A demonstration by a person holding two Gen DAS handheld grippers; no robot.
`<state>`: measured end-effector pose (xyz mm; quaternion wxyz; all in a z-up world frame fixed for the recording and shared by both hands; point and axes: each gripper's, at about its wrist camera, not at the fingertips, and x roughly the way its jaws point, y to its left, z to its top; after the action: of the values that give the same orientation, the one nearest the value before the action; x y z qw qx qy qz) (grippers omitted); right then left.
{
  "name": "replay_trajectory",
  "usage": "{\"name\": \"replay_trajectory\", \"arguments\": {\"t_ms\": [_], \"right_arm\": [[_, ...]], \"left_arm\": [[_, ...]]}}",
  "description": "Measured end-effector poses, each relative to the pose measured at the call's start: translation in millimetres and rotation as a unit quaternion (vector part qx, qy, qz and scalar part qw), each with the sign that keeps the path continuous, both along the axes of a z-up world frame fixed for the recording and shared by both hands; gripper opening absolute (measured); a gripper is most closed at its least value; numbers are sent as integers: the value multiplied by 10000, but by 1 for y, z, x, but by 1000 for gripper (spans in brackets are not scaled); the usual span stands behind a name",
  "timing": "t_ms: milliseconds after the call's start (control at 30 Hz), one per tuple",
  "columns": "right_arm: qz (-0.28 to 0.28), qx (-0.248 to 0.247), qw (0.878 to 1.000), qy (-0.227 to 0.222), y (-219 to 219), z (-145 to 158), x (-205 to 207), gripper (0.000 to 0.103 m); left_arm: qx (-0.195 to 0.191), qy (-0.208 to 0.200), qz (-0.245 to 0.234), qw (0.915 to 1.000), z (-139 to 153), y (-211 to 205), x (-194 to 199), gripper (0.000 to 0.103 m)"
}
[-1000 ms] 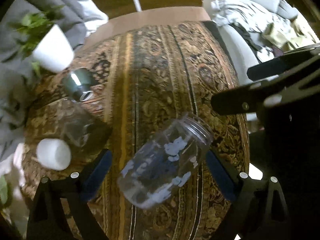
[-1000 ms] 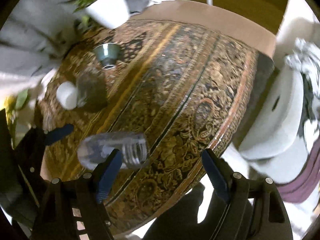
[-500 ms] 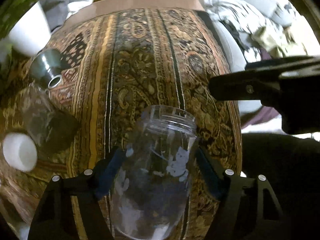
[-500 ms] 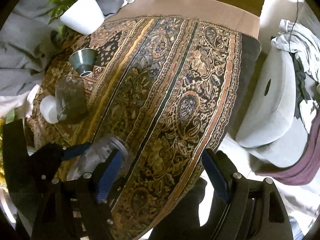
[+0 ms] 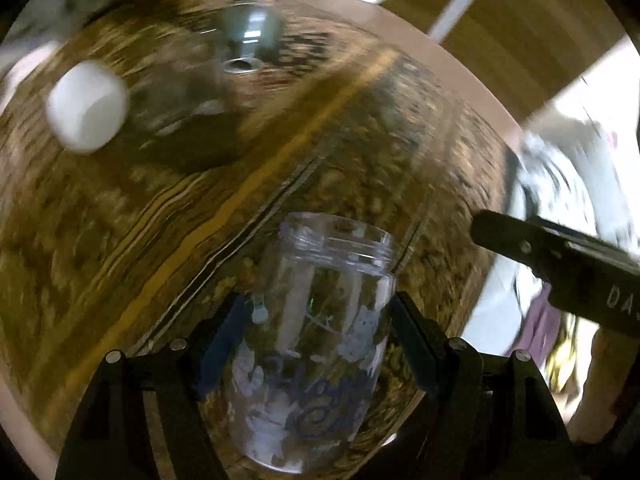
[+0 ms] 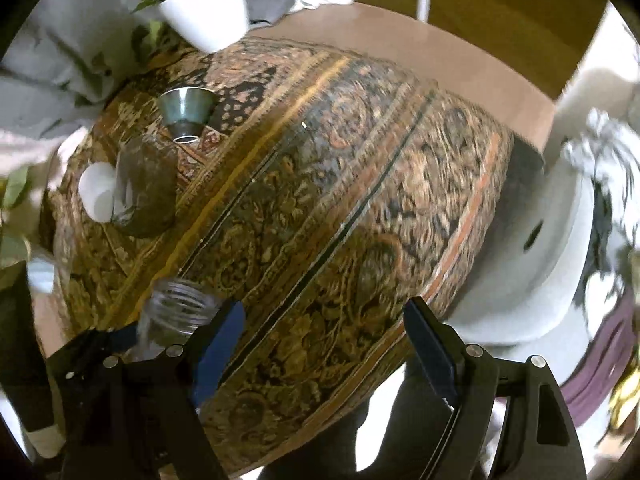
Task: Flip cup upside down
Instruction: 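Lower the inverted jar onto the cloth with the right gripper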
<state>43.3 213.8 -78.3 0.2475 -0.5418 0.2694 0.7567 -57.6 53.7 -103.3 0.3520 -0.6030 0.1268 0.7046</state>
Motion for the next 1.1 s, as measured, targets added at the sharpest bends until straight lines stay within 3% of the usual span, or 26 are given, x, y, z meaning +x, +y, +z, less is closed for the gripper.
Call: {"name": "replay_trajectory", "arguments": {"t_ms": [167, 267, 400, 567, 733, 800, 867, 1100], "right_arm": [[647, 207, 9977, -8, 6, 5, -13, 82], [975, 272, 9949, 15, 9, 7, -19, 82], [1470, 412, 9883, 29, 12, 10, -28, 82], [1905, 357, 9810, 57, 18, 5, -36, 82], [2233, 379, 9740, 85, 18, 1, -40, 82], [2317, 402, 9719, 62, 18, -1, -41, 82], [2377, 376, 9706, 82, 20, -1, -40, 82], [2501, 382, 9673, 185, 25, 10, -34, 82]], "left_arm": [[75, -284, 1339, 9906, 1, -16, -4, 74], [108, -411, 2142, 9759, 1, -20, -5, 74], [-33, -344, 2821, 9588, -2, -20, -2, 74], [-73, -339, 3149, 9485, -6, -18, 1, 74], [-230, -180, 3255, 9451, -6, -13, 4, 73], [-290, -78, 3316, 9429, -4, -12, 7, 76], [-305, 37, 3316, 9429, -2, -9, 9, 84], [-471, 460, 3308, 9414, 23, -7, 20, 91]]}}
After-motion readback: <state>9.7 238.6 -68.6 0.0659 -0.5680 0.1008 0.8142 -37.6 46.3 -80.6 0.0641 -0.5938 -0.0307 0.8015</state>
